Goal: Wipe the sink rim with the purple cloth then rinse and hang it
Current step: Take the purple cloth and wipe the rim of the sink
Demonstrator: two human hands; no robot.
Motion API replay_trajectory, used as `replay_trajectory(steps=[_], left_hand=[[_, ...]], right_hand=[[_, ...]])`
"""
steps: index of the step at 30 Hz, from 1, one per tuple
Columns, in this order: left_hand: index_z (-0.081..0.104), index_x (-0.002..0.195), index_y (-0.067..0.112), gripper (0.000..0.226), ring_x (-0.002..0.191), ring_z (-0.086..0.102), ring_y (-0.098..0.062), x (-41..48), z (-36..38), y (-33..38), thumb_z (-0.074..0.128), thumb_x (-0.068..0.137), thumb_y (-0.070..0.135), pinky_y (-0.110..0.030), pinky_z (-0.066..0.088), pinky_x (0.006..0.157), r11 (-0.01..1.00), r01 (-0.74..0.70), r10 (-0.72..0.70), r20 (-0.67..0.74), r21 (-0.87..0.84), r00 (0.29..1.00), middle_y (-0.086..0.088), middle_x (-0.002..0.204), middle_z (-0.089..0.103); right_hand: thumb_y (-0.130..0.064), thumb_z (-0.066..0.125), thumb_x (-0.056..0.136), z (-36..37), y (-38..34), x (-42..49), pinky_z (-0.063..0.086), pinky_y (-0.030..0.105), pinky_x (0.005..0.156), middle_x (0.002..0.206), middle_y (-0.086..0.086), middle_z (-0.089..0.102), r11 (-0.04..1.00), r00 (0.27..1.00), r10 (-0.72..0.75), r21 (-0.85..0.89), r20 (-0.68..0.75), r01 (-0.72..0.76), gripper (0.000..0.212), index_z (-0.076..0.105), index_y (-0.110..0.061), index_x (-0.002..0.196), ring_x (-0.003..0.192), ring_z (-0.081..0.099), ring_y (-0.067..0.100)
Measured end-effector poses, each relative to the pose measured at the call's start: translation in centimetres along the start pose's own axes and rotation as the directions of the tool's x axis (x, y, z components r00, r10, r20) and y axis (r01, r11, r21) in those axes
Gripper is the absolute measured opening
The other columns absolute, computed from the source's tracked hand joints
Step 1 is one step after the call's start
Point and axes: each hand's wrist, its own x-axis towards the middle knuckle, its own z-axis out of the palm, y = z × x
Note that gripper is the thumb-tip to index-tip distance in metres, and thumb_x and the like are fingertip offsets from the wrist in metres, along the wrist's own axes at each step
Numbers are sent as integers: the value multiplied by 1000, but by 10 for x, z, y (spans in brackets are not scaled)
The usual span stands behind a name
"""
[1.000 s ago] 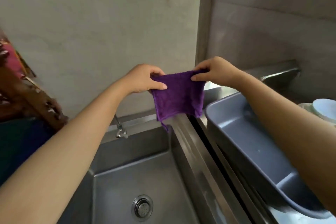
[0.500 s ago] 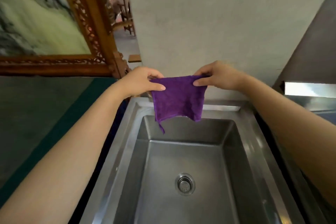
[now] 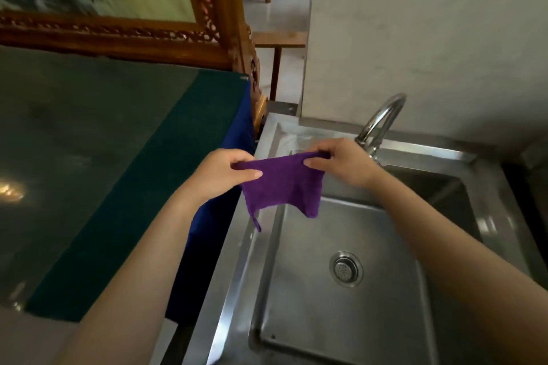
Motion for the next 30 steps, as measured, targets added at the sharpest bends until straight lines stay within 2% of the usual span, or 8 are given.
replay_trajectory(steps=[2,6,11,17,21,25,28,30], left_hand=[[72,89,22,10,77,65,-5,0,11,-29,69,81,17,-19,50,73,999,37,-38,-29,-33,999,7,84,72],[71,98,16,17,78,65,-8,7,45,-81,69,81,15,-17,49,68,989,109,-118,-87,-98,989,4,84,71],[69,107,10,24,82,60,-8,34,71,-115,65,84,17,-2,41,60,982,171,-183,-161,-85,970,3,90,67],[67,106,9,21,84,59,-13,92,84,-136,59,88,16,-23,43,73,984,176,-164,-270,20,949,-4,99,69],[68,104,7,22,96,58,-25,122,91,-159,61,86,17,-33,47,79,972,143,-80,-309,188,948,-9,100,65],[64,112,13,32,112,44,-26,137,93,-173,65,83,25,-33,38,90,921,119,20,-352,371,936,-7,116,55],[45,136,18,51,134,31,-24,149,91,-180,57,88,32,-36,29,108,919,-21,137,-270,393,953,-3,144,42],[21,148,20,58,146,8,-17,162,93,-181,39,96,39,-36,8,118,898,-102,168,-120,428,979,0,157,18]], right_hand=[[-16,62,86,28,8,7,40,6,62,84,-2,65,999,996,45,-6,-71,-46,12,70,-13,94,70,55,3],[-21,62,85,81,34,17,43,25,71,95,5,71,983,968,146,-84,-202,-166,17,71,-15,98,88,62,21],[-32,58,88,122,63,36,41,29,67,96,8,68,942,908,259,-119,-330,-312,21,67,-16,98,87,61,30],[-21,58,89,149,89,94,40,26,78,109,14,61,937,849,341,70,-403,-343,22,64,-6,104,95,59,30],[-13,61,87,173,99,120,37,14,92,133,11,41,954,915,252,237,-314,-181,46,45,-6,130,116,50,21],[-25,49,92,212,124,118,15,38,118,157,6,15,987,977,37,-143,-209,-68,66,15,-19,148,144,16,20],[-42,17,94,224,138,121,-1,40,120,158,-1,-6,942,990,-15,-334,-142,-33,59,0,-27,148,146,-8,16],[-48,8,91,225,144,128,-5,37,119,156,-5,-13,933,991,-12,-359,-130,-36,61,-4,-27,147,143,-16,12]])
